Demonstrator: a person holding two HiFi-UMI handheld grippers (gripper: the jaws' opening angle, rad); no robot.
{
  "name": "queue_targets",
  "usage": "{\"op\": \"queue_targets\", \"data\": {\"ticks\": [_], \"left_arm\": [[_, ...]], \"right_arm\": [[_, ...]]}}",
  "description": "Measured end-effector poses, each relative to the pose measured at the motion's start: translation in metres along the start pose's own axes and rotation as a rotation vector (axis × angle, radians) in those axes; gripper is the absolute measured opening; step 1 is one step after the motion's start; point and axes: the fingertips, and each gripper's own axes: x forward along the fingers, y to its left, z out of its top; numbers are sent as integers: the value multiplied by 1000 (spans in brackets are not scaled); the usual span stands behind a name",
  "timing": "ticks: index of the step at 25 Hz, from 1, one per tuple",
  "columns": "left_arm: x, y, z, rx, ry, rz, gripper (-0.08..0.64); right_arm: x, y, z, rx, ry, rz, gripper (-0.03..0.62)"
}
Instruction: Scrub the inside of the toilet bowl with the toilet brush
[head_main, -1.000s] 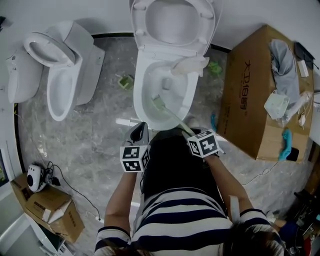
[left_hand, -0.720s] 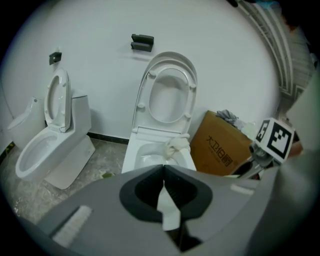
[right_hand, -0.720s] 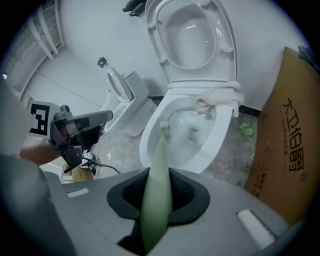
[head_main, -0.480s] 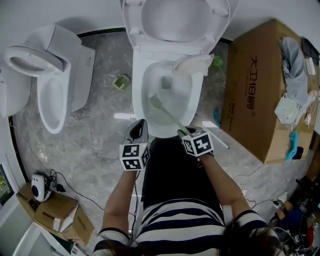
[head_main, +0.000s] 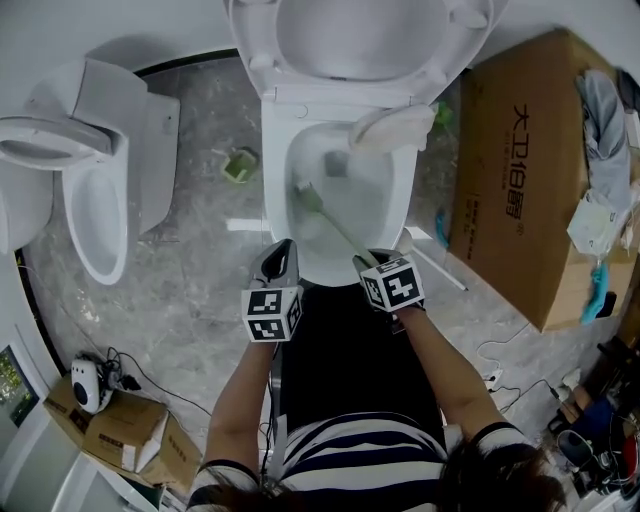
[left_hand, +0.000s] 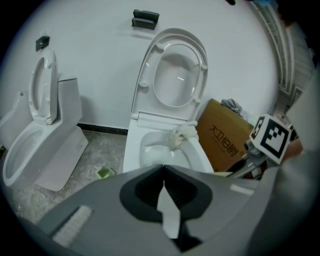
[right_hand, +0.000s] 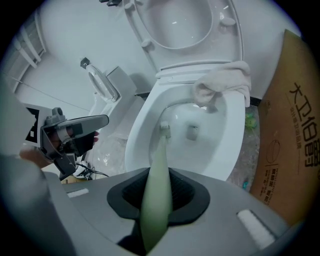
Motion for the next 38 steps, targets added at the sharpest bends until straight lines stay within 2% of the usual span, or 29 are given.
{"op": "queue_targets", "data": {"ticks": [11, 24, 38], "left_arm": [[27, 12, -4, 2, 22, -19, 0], [45, 5, -7, 28, 36, -32, 0], [50, -21, -9, 39, 22, -39, 0]], "right_arm": [[28, -12, 29, -6, -23, -26, 75], [28, -59, 54, 0, -62, -132, 75], [4, -109, 33, 6, -21, -274, 76]]}}
